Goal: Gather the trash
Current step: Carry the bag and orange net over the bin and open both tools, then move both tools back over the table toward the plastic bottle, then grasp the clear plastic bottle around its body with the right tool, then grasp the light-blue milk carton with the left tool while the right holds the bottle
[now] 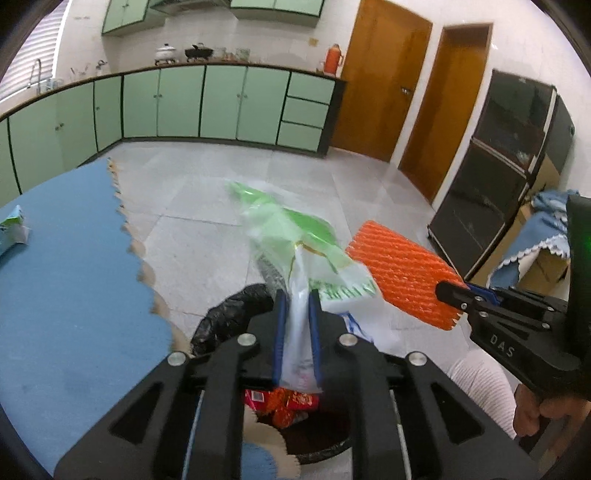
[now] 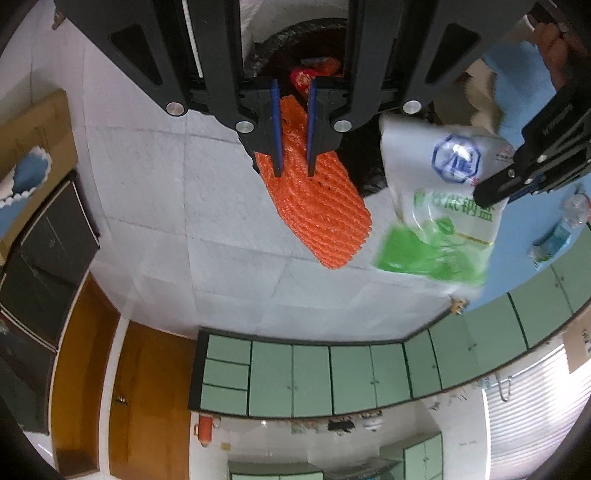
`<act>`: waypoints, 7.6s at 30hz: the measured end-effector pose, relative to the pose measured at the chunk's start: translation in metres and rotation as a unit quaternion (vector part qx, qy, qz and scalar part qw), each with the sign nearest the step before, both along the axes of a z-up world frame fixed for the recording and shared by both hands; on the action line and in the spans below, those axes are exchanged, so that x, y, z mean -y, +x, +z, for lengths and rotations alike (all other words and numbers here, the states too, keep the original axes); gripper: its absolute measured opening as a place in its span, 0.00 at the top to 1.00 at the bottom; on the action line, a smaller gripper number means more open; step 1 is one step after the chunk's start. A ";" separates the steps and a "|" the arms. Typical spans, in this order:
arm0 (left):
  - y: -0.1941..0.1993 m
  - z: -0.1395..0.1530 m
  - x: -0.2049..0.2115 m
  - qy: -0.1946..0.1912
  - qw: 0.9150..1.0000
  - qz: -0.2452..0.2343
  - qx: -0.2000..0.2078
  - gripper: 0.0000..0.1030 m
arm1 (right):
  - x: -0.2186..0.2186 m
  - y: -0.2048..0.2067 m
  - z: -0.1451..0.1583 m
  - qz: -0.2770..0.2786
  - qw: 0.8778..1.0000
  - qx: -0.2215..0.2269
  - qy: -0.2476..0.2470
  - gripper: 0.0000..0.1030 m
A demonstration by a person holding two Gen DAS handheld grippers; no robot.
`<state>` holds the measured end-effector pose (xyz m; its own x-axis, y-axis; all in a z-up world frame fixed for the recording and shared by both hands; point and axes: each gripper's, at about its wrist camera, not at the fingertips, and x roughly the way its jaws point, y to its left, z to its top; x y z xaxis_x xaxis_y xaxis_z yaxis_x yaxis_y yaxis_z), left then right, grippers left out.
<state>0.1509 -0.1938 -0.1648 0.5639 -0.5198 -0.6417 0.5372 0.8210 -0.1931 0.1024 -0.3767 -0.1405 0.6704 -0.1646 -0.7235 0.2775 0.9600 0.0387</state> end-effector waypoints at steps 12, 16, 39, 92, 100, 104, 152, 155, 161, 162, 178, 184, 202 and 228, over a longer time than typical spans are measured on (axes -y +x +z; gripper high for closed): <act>0.012 -0.007 -0.003 0.020 1.000 0.002 -0.014 0.71 | 0.002 0.023 -0.045 0.006 0.998 -0.062 0.012 0.76; 0.012 0.002 -0.012 0.017 1.000 0.014 -0.003 0.60 | 0.003 0.020 -0.053 0.011 0.998 -0.070 0.000 0.51; 0.008 0.066 -0.234 0.062 0.957 0.270 0.088 0.21 | -0.130 0.046 0.052 0.160 0.981 0.106 0.009 0.08; 0.025 0.036 -0.434 0.066 0.885 0.460 0.009 0.20 | -0.416 0.168 0.005 0.531 0.844 0.016 0.077 0.28; 0.024 0.035 -0.434 0.065 0.884 0.464 0.005 0.20 | -0.439 0.184 -0.006 0.530 0.844 -0.005 0.081 0.29; 0.024 0.035 -0.435 0.062 0.883 0.466 0.003 0.20 | -0.434 0.182 -0.005 0.527 0.845 -0.006 0.096 0.34; 0.113 0.020 -0.339 0.040 0.933 0.357 -0.026 0.23 | -0.273 0.160 -0.006 0.338 0.938 -0.003 0.076 0.40; 0.131 0.015 -0.337 0.024 0.936 0.350 -0.040 0.32 | -0.275 0.172 -0.005 0.328 0.942 0.002 0.062 0.40; 0.156 0.011 -0.336 0.008 0.939 0.340 -0.047 0.48 | -0.273 0.195 -0.008 0.312 0.948 0.002 0.066 0.40; 0.160 0.010 -0.336 0.004 0.941 0.335 -0.049 0.53 | -0.273 0.198 -0.009 0.310 0.948 0.000 0.067 0.40; 0.146 0.001 -0.311 -0.010 0.961 0.274 -0.049 0.54 | -0.275 0.205 -0.010 0.292 0.955 0.006 0.060 0.40; 0.165 0.004 -0.319 0.015 0.961 0.272 -0.040 0.35 | -0.274 0.206 -0.013 0.287 0.956 0.009 0.062 0.40; 0.192 0.001 -0.303 0.008 0.969 0.241 -0.060 0.69 | -0.278 0.203 -0.015 0.282 0.958 0.013 0.059 0.40; 0.121 0.018 -0.288 0.040 0.958 0.282 -0.047 0.71 | -0.257 0.180 -0.001 0.256 0.964 0.007 0.077 0.41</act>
<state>0.2723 0.0946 -0.1465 0.6782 -0.0976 -0.7283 -0.0120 0.9895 -0.1437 0.2823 -0.1196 -0.1416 0.6455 0.2994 -0.7026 -0.2323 0.9533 0.1929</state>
